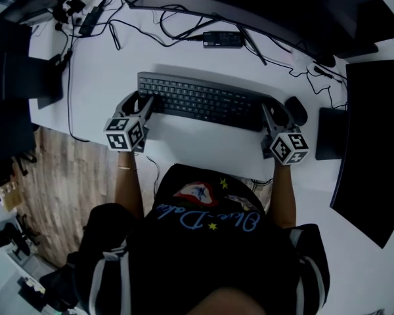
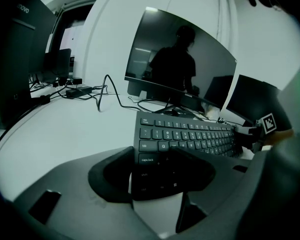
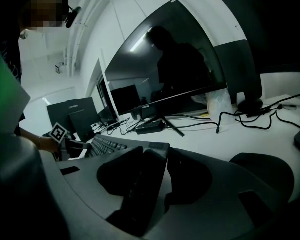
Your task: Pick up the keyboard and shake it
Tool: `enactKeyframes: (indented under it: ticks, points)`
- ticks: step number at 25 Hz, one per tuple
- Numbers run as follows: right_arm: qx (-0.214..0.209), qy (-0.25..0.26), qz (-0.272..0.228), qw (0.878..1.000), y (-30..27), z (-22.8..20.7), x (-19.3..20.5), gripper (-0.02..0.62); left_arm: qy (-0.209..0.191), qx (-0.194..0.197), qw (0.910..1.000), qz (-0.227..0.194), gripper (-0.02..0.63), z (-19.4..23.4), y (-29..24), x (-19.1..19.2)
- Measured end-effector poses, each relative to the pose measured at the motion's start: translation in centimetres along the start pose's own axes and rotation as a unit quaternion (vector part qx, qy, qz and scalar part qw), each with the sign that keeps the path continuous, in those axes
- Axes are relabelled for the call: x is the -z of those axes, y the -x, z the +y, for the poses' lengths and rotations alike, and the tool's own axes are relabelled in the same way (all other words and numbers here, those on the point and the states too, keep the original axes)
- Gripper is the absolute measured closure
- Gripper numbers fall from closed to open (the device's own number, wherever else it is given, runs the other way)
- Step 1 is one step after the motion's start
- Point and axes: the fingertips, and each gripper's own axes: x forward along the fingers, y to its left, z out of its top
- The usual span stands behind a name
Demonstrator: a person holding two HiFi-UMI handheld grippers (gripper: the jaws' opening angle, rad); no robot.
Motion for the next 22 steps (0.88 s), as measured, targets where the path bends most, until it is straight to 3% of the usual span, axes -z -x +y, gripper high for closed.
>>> enactKeyframes:
  ticks: [22]
  points:
    - [0.047,-0.018,0.056,0.997,-1.2,-1.3,2.1,0.448,0.022,-0.017,0.9996,-0.008,0.395,0.9,-1.2,0.2]
